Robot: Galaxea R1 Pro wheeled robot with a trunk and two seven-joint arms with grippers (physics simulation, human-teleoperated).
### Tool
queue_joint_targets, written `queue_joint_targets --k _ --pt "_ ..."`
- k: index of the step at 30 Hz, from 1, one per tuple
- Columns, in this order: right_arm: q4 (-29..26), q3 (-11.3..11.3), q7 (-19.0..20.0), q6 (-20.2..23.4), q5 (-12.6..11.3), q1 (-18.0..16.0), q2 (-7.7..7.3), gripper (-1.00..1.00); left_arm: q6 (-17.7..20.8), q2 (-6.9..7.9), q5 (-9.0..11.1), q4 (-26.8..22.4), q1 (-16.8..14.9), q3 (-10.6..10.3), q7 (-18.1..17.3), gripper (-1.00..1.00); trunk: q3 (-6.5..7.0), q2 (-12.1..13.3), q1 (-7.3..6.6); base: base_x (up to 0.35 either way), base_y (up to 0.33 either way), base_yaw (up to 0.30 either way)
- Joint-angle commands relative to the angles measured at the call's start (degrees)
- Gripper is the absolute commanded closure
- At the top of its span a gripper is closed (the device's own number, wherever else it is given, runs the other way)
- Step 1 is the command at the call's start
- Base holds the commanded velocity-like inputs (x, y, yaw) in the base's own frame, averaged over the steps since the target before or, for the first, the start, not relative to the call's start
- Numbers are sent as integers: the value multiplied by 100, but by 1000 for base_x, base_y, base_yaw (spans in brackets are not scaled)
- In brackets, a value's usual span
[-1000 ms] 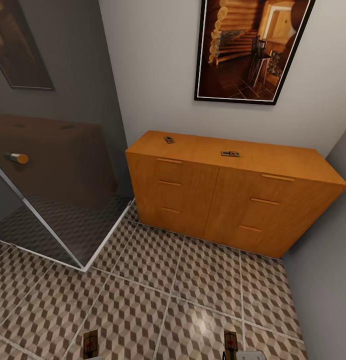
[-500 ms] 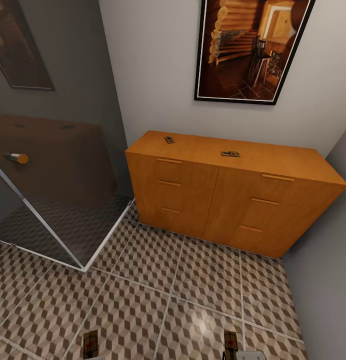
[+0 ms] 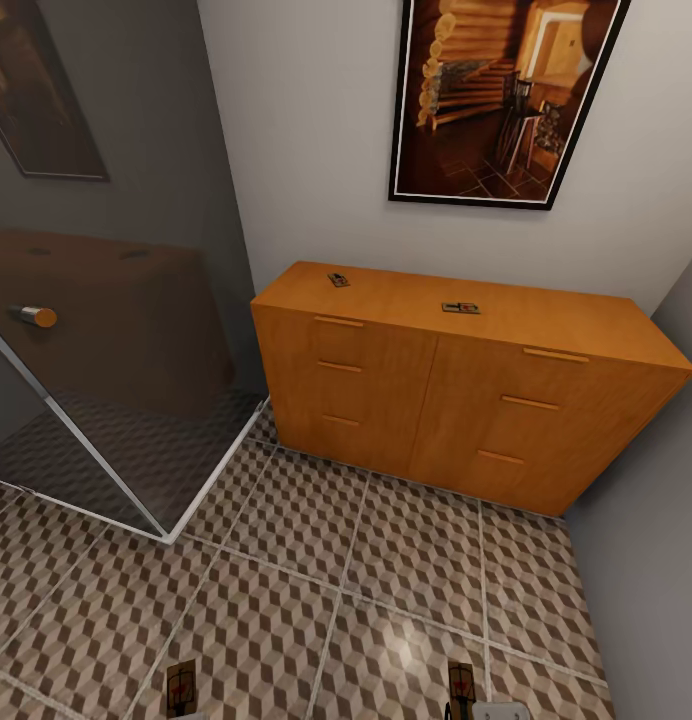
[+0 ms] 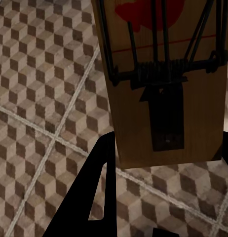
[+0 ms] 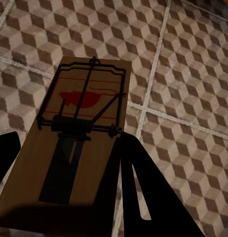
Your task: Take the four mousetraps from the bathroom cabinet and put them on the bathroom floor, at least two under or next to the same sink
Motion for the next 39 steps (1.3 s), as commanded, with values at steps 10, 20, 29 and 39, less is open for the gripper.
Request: queue_joint_targets --k 10,20,29,39 --pt "7 18 -27 -3 38 -3 1 100 -20 -3 -1 18 -8 -47 46 100 -4 -2 0 0 0 0" --pt "7 18 -27 -3 38 -2 1 100 -20 -3 -2 18 -7 -47 46 100 -4 -2 0 0 0 0" --pt "7 18 -27 -3 40 -3 1 100 -20 -3 -1 18 -8 -47 46 100 -4 -2 0 0 0 0" --pt "7 18 -27 -3 41 -2 1 100 -20 -3 -2 18 -7 -47 46 100 -4 -2 0 0 0 0"
